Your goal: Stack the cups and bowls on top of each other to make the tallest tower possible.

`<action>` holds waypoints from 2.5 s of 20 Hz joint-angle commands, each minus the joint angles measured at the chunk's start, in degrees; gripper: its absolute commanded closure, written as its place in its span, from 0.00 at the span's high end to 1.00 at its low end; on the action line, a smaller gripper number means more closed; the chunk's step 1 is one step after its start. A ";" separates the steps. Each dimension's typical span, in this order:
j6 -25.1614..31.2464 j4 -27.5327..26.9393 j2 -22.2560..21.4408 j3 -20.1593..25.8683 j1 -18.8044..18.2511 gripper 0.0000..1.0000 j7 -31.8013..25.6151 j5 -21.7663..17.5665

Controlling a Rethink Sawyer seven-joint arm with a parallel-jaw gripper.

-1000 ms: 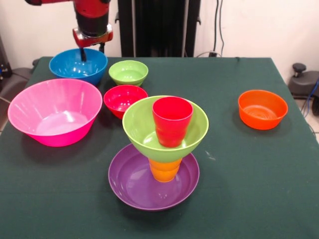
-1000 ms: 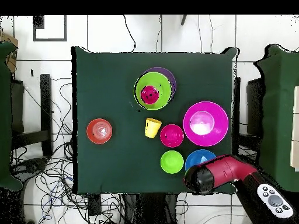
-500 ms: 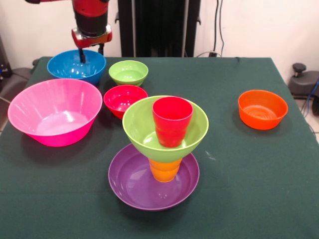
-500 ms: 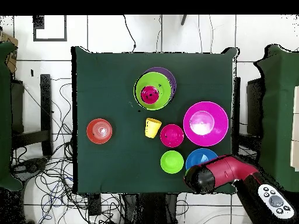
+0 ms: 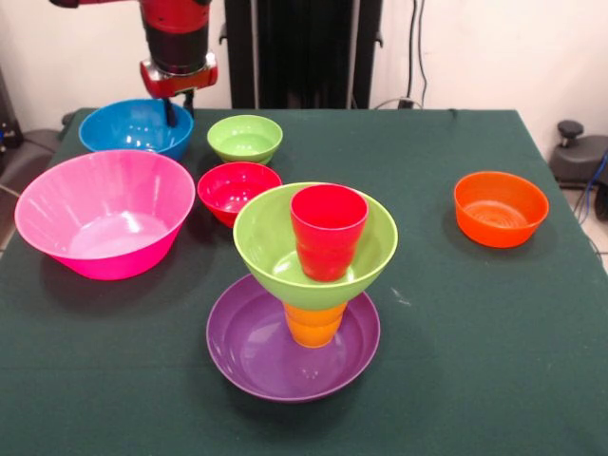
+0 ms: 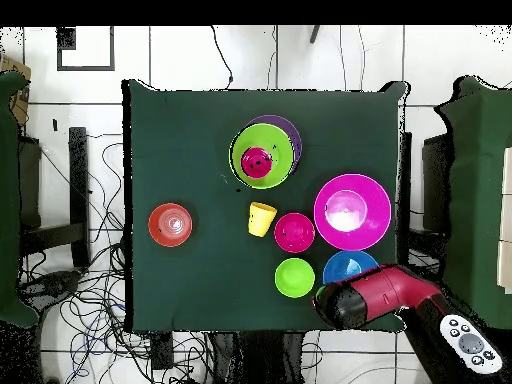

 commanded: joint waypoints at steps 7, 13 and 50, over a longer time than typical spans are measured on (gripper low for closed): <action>-4.16 -1.98 1.75 0.71 2.78 0.00 -6.57 -2.58; -3.41 0.49 -2.25 1.04 3.37 0.00 -4.87 -0.42; 34.69 -22.81 -11.75 7.71 20.34 0.00 -7.33 31.84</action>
